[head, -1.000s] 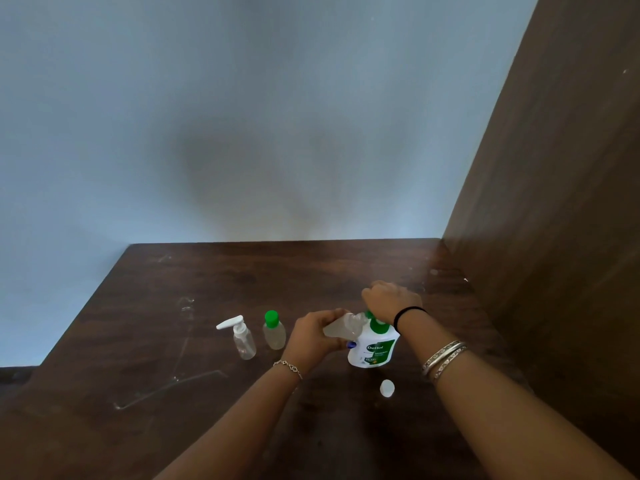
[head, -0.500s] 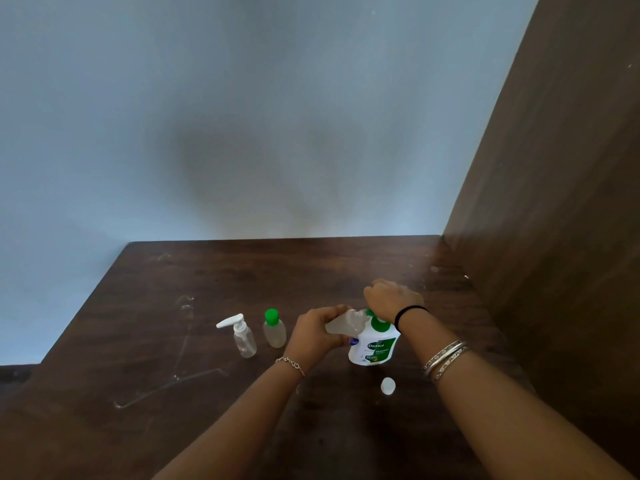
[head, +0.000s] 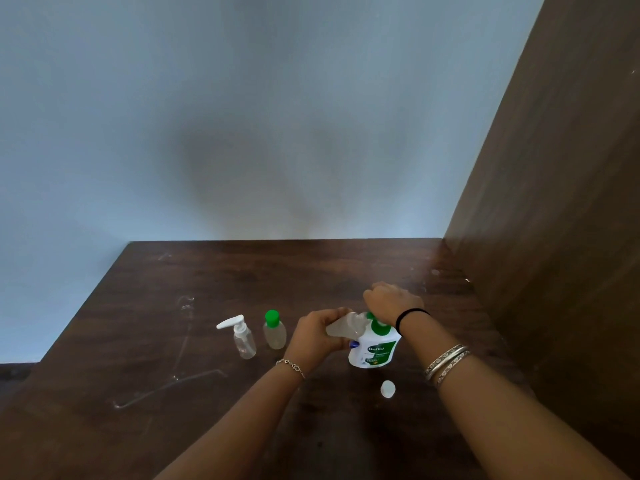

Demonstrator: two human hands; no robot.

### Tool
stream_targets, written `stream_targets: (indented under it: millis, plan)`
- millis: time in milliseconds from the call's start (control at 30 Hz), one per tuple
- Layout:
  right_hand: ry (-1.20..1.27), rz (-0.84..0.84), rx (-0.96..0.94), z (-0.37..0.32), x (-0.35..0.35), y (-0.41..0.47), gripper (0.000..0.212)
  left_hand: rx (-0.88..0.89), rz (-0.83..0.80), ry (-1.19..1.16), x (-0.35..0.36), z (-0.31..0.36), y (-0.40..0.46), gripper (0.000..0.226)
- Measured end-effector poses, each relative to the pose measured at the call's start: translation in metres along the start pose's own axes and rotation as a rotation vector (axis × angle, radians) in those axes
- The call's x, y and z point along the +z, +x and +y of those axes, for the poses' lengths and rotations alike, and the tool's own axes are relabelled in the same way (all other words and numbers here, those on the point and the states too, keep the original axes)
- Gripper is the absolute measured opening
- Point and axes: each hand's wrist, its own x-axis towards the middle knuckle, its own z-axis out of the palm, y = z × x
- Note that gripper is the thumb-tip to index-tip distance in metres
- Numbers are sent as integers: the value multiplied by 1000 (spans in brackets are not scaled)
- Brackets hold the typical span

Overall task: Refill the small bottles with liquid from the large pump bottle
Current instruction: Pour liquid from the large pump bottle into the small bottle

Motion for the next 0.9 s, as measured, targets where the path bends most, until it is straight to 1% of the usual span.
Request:
stream_targets:
  millis: [267,467,733,900]
  plan:
    - [20,7,21,1,5,0,36,-5,4,2,0,0,1,58]
    - [-19,-23,-10,1,3,2,34,-5,12,-1,-2,1,-1,56]
    - [16,13,20,0,0,-2,36,-1,12,-6,1,1,0,57]
    - [22,8,19,1,4,-4,36,-3,12,9,2,0,1,57]
